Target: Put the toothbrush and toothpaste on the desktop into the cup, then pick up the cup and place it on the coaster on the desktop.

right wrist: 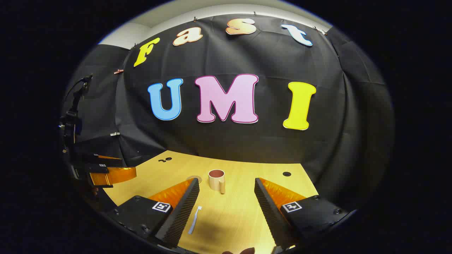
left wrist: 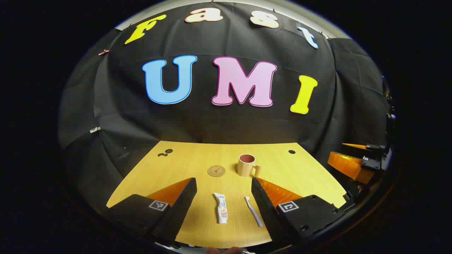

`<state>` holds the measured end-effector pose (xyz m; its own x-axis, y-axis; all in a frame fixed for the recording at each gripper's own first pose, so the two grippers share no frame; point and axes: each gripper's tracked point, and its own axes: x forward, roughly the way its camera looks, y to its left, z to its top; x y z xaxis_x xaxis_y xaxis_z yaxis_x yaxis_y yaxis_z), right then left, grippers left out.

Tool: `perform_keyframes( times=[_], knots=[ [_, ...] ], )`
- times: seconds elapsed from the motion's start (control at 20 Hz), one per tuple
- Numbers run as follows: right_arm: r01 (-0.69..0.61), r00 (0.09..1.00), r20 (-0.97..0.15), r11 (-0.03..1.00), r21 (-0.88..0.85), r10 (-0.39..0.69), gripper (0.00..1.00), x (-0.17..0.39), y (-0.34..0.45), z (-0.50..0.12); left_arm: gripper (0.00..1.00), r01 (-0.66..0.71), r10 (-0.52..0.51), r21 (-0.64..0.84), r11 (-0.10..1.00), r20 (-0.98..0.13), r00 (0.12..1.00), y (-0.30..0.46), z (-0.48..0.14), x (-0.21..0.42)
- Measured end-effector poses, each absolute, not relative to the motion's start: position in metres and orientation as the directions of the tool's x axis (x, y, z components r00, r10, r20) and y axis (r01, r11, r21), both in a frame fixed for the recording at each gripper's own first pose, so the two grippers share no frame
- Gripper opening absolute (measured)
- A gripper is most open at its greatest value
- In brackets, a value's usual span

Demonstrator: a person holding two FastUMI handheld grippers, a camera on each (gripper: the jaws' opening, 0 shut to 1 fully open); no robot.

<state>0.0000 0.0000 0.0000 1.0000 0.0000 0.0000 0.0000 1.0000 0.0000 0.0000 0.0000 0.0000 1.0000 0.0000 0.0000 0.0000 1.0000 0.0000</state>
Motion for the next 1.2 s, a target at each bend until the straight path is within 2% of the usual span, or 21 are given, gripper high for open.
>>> perform_keyframes(
  times=[0.7, 1.2],
  knots=[
    [-0.003, 0.998, -0.068, 1.0, 0.017, 0.004, 0.97, 0.022, -0.015, -0.018, 0.97, -0.001, 0.003, 0.025, 1.0, -0.071, 0.997, -0.009, -0.015, 0.035],
    [0.009, 0.991, -0.134, 1.0, 0.023, -0.006, 0.97, 0.044, -0.036, -0.039, 0.97, -0.002, 0.006, 0.017, 1.0, -0.262, 0.965, -0.018, -0.076, 0.106]
  ],
)
